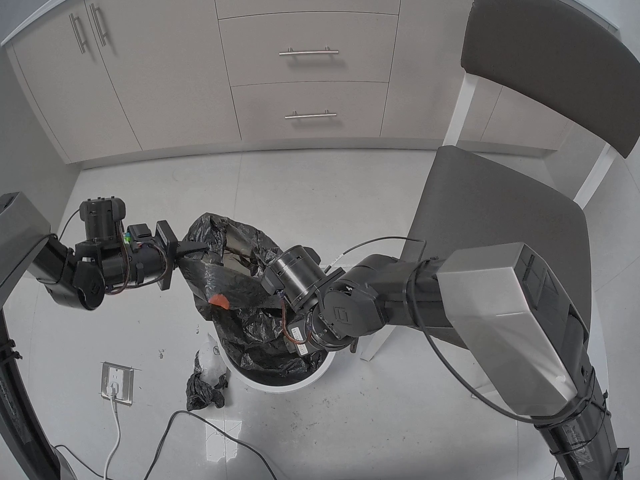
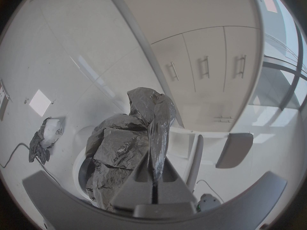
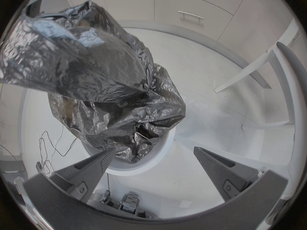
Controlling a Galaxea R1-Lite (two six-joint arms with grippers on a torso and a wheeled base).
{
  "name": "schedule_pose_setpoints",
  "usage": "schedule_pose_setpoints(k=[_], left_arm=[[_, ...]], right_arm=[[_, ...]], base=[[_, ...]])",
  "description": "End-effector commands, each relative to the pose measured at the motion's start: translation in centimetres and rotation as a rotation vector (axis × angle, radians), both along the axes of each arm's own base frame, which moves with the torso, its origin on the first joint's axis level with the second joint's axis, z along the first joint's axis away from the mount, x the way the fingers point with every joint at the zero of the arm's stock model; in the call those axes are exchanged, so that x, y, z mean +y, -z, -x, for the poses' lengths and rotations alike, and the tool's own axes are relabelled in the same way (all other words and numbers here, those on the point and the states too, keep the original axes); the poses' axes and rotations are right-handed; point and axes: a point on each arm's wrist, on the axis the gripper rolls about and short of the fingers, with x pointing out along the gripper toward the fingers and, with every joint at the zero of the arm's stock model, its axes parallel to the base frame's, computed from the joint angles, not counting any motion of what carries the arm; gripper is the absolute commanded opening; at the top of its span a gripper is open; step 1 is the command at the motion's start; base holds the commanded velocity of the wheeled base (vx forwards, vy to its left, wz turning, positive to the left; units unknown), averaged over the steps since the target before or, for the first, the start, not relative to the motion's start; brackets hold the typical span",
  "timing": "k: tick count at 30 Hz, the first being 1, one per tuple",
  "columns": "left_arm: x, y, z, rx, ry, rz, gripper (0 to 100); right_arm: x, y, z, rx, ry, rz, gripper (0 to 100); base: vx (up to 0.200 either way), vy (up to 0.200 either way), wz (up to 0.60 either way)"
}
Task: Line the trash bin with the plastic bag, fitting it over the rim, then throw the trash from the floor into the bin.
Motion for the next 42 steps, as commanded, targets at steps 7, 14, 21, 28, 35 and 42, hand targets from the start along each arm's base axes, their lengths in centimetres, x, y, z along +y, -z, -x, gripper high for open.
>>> schedule_pose_setpoints(k=[7,14,21,28,35,42], left_arm=[[-1.8,3.8,4.7,-0.032,0.112,-0.119,0],[-1.2,4.9,6.2,-0.031,0.130,-0.181,0],[-0.2,5.6,6.9,-0.017,0.118,-0.206,0],[0.4,7.0,9.0,-0.013,0.149,-0.276,0],[0.9,6.7,10.0,-0.024,0.144,-0.296,0],[0.5,6.5,11.0,-0.031,0.166,-0.310,0]], right_arm=[[-1.4,0.4,1.0,0.126,-0.003,0.125,100],[-1.7,-1.6,1.2,0.101,-0.001,0.095,100],[-1.1,-3.1,1.9,0.066,-0.011,0.047,100],[0.0,-2.4,2.0,0.044,-0.018,0.010,100],[1.7,-0.6,1.8,-0.010,-0.071,-0.014,100],[2.4,-0.2,1.4,-0.062,-0.104,-0.034,100]], base=[[0.000,0.000,0.00],[0.000,0.000,0.00],[0.000,0.000,0.00],[0.000,0.000,0.00],[0.000,0.000,0.00],[0.000,0.000,0.00]])
